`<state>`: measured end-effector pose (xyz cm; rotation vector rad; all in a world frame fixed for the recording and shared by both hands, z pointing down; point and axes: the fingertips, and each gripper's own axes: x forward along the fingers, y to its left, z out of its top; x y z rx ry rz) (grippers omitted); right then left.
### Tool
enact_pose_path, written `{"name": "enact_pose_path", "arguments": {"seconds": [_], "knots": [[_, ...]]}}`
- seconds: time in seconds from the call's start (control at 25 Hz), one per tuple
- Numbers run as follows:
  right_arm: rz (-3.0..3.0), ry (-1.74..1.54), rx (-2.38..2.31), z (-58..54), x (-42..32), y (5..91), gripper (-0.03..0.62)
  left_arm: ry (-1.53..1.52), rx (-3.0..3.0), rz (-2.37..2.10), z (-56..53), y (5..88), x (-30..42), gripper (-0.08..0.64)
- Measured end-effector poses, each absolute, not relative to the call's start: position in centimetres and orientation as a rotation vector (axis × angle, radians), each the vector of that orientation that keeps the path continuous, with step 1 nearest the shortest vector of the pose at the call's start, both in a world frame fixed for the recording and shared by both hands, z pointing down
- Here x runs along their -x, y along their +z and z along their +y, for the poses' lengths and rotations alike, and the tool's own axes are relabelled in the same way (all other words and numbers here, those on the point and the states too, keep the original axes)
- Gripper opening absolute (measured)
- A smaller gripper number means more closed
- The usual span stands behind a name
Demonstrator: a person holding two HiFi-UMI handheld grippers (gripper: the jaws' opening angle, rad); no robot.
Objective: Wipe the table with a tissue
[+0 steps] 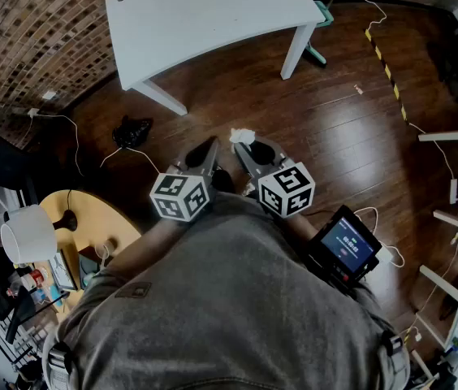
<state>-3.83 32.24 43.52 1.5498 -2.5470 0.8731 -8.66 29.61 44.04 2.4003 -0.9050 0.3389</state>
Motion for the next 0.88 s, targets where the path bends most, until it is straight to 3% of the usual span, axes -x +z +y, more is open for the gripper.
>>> {"name": "enact_pose_path", "arguments": {"seconds": [0.32,0.88], "knots": [[-2.526,0.892,-1.557,30.9,3.3,43.9,0.060,0.335,-2.389,-0.914,27.9,44.2,8.4,0.002],[-2.465,0.888,-1.526,15.1,2.4,44.1,0.060,0.264,-2.352,-0.924,11.7,44.2,8.3,0.002]]}}
